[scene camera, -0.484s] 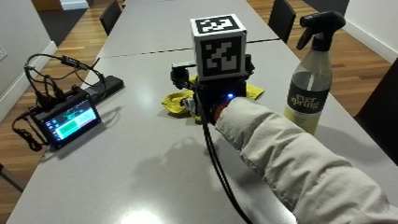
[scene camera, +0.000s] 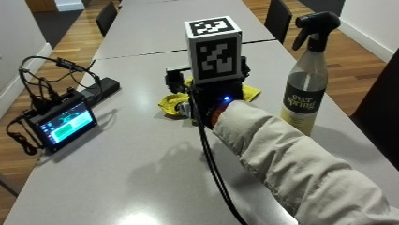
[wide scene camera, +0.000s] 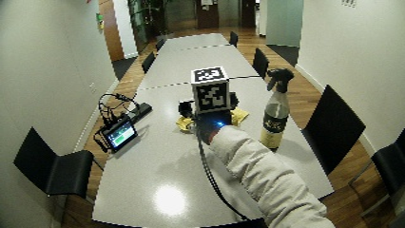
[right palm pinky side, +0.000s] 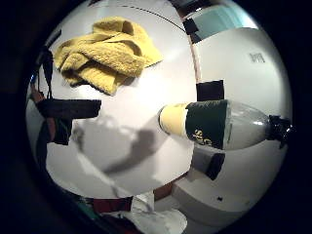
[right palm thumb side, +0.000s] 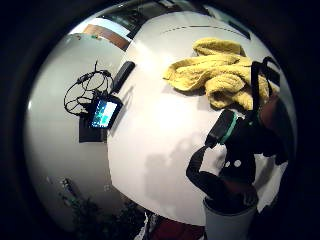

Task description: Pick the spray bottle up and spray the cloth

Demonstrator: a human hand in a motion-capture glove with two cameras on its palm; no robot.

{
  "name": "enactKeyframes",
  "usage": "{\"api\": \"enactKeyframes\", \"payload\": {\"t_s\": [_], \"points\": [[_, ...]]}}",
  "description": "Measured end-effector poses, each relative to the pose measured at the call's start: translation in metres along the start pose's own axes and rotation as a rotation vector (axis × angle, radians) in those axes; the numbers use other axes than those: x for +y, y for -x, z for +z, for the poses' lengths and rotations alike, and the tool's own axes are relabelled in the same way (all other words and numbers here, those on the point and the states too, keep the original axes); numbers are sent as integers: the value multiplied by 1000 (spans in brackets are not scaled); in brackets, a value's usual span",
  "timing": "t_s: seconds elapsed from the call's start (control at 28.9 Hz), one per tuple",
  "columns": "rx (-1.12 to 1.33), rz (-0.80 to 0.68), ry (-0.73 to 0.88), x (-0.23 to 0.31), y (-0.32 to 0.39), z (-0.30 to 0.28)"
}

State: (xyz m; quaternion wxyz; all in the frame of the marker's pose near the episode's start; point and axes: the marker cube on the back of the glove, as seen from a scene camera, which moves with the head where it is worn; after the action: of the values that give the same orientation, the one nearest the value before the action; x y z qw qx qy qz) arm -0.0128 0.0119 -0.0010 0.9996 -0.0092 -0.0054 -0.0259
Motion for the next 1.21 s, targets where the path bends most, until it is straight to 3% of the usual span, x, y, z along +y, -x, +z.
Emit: {"api": "enactKeyframes", "payload": {"t_s": [0.17, 0.38, 0.45, 0.59, 0.66, 0.9, 1.21], "points": [[-199, -179, 16, 52, 6, -7], [-729, -391, -122, 138, -62, -19], [-813, -335, -196, 147, -82, -24], [-1028, 13, -429, 148, -154, -26], [-1050, 101, -498, 129, -184, -18], [-1117, 47, -280, 52, -189, 48], [-1221, 21, -381, 52, -190, 58]]}}
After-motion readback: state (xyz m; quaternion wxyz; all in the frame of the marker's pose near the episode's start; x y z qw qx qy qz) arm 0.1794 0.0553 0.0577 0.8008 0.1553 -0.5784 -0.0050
